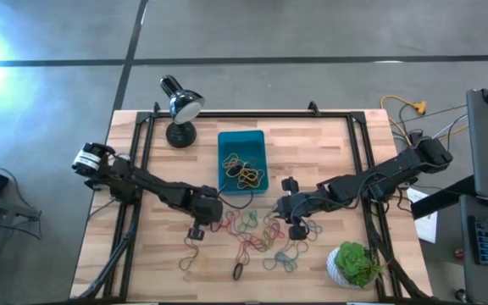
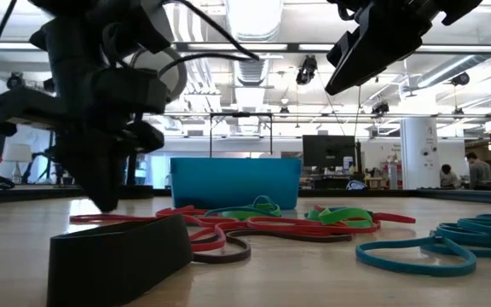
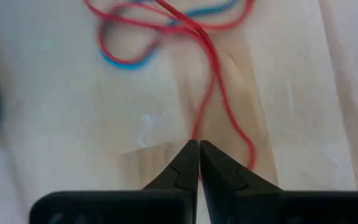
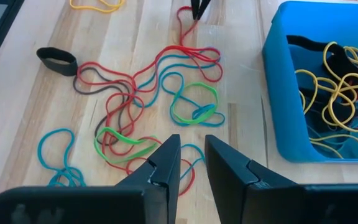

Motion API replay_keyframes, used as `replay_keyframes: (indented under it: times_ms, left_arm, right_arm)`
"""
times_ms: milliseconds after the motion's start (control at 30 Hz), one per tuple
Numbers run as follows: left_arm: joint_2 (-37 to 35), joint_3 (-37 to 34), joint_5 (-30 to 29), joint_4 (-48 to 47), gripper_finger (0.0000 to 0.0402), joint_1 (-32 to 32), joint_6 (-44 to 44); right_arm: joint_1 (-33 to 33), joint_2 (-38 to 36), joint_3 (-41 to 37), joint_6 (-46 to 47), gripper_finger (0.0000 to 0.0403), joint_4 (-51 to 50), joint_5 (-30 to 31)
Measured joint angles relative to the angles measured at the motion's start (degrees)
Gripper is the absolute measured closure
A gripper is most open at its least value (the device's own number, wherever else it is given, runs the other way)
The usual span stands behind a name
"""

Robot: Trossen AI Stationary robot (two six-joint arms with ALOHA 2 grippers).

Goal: Pick and place rubber bands into bin
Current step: Put the red rubber band into the blue bin

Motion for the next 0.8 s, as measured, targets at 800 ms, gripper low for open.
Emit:
replay_keyframes:
  times_ms: [800]
  left_arm:
    - [-0.6,0.1,2.8,11.4,0.0263,0.0,2.4]
  right_arm:
    - [0.0,0.0,-0.1,0.3,0.0335,0.0,0.0]
